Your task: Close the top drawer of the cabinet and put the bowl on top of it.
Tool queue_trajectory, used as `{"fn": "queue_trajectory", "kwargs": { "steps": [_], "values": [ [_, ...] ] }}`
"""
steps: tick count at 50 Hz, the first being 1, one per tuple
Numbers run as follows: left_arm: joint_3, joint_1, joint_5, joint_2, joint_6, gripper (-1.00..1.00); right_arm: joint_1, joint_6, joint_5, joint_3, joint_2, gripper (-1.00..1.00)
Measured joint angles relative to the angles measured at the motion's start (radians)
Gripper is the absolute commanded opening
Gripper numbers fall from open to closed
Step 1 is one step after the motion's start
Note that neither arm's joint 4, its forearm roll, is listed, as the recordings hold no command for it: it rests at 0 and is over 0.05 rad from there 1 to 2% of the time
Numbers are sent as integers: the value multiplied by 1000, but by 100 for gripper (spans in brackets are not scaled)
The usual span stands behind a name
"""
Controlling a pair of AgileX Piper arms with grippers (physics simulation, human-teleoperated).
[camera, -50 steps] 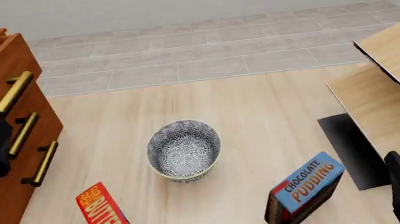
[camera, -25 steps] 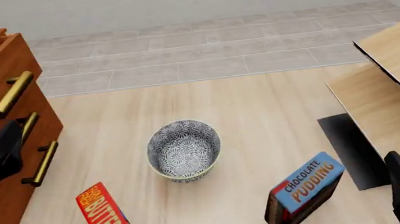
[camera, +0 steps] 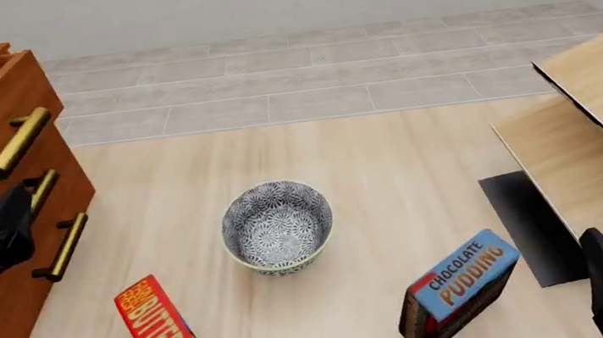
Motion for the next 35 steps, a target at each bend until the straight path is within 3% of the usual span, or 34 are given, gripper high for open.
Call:
{"fn": "queue_trajectory", "kwargs": {
  "steps": [35],
  "values": [
    [0,96,-84,71,-10,100,0,0,0,0,0,100]
  ]
}}
